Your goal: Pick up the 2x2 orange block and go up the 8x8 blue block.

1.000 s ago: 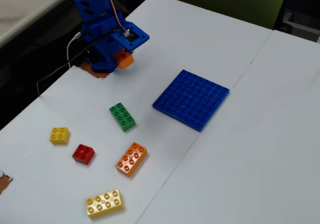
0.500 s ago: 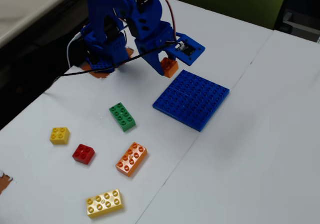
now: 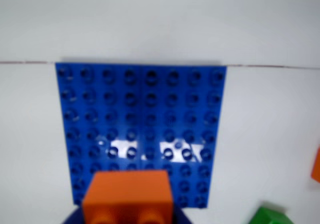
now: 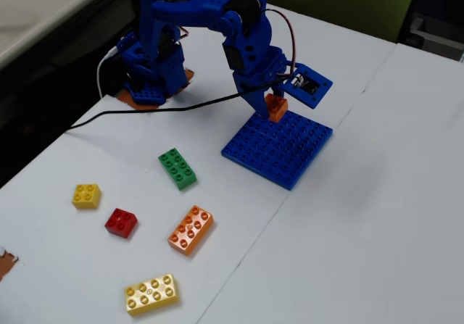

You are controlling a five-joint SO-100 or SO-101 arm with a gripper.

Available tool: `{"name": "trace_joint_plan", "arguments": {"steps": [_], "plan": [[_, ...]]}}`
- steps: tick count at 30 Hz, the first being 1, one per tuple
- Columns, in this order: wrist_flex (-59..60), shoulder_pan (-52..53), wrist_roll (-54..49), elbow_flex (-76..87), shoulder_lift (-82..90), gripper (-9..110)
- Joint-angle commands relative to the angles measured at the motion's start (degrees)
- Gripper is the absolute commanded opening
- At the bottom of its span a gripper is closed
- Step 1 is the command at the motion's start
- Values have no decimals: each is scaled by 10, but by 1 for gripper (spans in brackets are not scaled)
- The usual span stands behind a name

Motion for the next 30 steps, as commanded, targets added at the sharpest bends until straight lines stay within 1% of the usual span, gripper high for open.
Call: {"name": "trace_joint_plan", "arguments": {"steps": [1, 11, 22, 30], "plan": [[-4, -11, 8, -29, 5, 0], [-6, -16, 10, -34, -8, 0], [28, 0, 30, -63, -16, 0], [26, 7, 33, -68, -17, 0]]}}
